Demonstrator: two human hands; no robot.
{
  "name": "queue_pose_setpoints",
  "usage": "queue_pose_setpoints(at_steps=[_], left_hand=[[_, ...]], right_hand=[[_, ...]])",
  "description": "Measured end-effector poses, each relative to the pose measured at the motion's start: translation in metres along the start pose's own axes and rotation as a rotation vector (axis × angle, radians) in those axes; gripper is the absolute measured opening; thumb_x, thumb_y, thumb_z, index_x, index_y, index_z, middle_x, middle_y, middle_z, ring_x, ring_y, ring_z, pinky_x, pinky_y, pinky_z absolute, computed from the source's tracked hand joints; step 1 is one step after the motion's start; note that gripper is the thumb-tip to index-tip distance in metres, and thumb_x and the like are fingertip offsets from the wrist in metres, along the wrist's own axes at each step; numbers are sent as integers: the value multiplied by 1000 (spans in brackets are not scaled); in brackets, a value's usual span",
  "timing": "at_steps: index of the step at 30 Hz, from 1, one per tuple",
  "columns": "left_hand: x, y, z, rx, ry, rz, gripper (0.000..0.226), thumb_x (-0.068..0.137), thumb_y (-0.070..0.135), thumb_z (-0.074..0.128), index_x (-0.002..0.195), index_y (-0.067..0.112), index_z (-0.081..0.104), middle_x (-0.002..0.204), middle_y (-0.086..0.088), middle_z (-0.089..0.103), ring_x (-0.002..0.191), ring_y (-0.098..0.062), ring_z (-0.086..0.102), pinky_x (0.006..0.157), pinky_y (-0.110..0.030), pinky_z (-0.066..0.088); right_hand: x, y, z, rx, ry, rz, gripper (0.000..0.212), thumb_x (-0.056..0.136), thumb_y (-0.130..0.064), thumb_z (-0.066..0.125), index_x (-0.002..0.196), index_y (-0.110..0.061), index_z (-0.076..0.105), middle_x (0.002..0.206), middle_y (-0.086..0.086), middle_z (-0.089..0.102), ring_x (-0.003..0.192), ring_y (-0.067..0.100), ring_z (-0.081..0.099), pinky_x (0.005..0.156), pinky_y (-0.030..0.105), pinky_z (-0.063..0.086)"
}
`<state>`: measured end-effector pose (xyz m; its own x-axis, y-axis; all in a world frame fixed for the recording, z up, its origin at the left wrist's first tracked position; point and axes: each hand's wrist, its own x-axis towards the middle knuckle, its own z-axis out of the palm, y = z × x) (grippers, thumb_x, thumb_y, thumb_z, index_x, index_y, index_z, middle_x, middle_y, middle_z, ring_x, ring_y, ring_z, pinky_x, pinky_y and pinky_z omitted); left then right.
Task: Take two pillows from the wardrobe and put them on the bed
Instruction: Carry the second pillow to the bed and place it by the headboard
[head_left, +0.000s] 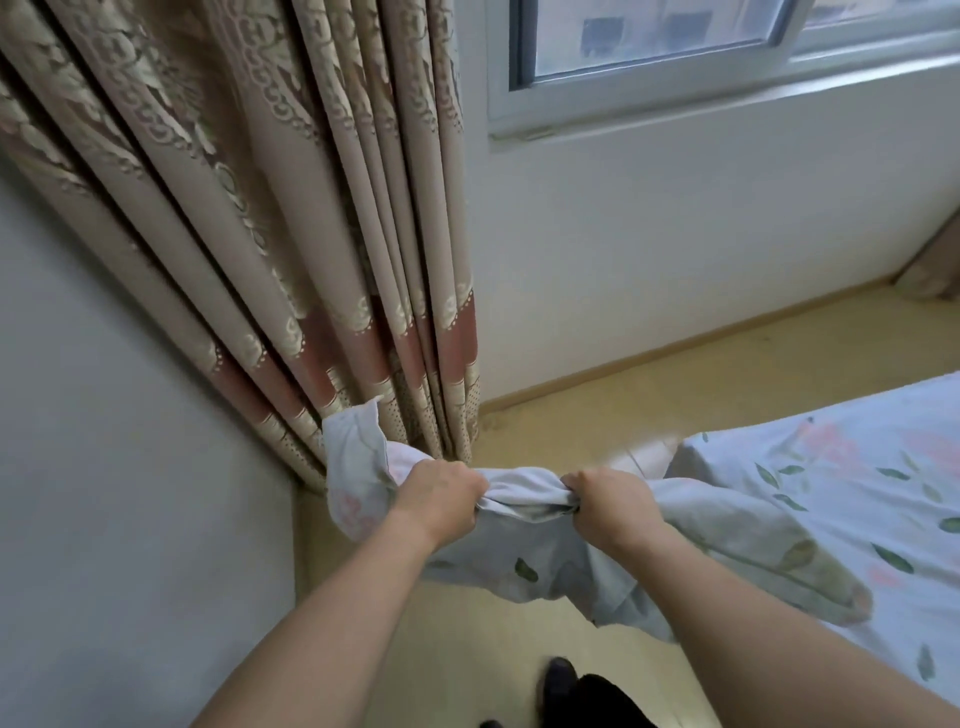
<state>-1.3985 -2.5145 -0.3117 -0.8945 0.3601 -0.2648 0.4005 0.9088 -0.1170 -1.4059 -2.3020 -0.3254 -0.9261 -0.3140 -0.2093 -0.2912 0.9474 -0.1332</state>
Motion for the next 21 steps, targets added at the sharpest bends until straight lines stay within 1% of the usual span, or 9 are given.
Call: queue_pose_setpoints(at_steps=[4, 7, 9, 11, 13, 16, 18, 20, 21], left_hand=[[70, -29, -12, -4, -16, 18, 15, 81, 13, 48, 86, 18, 62, 95, -11, 68, 90, -35, 64, 62, -33, 36], [130, -42, -19, -10, -37, 47, 14, 82, 13, 48, 85, 17, 61, 95, -11, 68, 90, -34, 63, 61, -32, 35], [169, -47, -25, -4, -41, 84, 14, 83, 14, 49, 85, 17, 62, 95, -11, 68, 89, -34, 64, 61, -32, 34], [207, -51, -33, 2, -45, 122, 12, 82, 13, 49, 83, 18, 60, 94, -11, 67, 88, -34, 64, 62, -32, 34], [243, -54, -43, 0, -39, 158, 11, 82, 13, 49, 80, 20, 57, 93, -11, 67, 86, -34, 64, 62, -32, 35], [301, -53, -59, 0, -34, 229, 11, 81, 13, 49, 77, 20, 57, 90, -11, 68, 81, -33, 64, 62, -32, 38], [338, -51, -69, 6, -37, 285, 12, 80, 12, 49, 73, 21, 52, 88, -11, 67, 79, -33, 64, 61, -31, 38], [374, -48, -79, 25, -40, 347, 13, 79, 11, 49, 72, 21, 50, 87, -10, 67, 77, -33, 63, 59, -31, 38], [395, -46, -84, 29, -40, 385, 12, 79, 11, 50, 72, 21, 52, 87, -10, 67, 78, -33, 63, 59, -31, 38]], right_hand=[[63, 20, -12, 13, -14, 46, 17, 72, -6, 47, 69, -23, 45, 58, -4, 39, 67, 27, 48, 55, 26, 32], [115, 46, -19, 37, -43, 90, 17, 73, -7, 47, 71, -24, 48, 71, 4, 55, 80, 31, 62, 56, 26, 33], [143, 67, -24, 60, -59, 130, 15, 72, -8, 46, 68, -22, 47, 72, 4, 56, 82, 31, 64, 57, 27, 34], [167, 87, -29, 98, -65, 192, 17, 71, -8, 46, 59, -19, 40, 63, 0, 48, 75, 31, 60, 57, 27, 35], [188, 105, -38, 125, -56, 238, 19, 71, -9, 46, 57, -19, 37, 58, -3, 41, 70, 30, 55, 57, 27, 36], [214, 135, -51, 163, -44, 330, 15, 73, -8, 46, 64, -20, 46, 65, -1, 50, 72, 29, 58, 58, 28, 36], [228, 154, -59, 170, -22, 398, 15, 74, -8, 46, 65, -20, 46, 73, 4, 57, 70, 28, 53, 58, 28, 35], [242, 171, -64, 171, -18, 474, 19, 75, -7, 45, 60, -19, 41, 69, 1, 54, 68, 27, 48, 57, 28, 33], [249, 181, -67, 180, -13, 521, 21, 75, -7, 44, 58, -19, 38, 64, -2, 48, 68, 27, 47, 56, 28, 32]])
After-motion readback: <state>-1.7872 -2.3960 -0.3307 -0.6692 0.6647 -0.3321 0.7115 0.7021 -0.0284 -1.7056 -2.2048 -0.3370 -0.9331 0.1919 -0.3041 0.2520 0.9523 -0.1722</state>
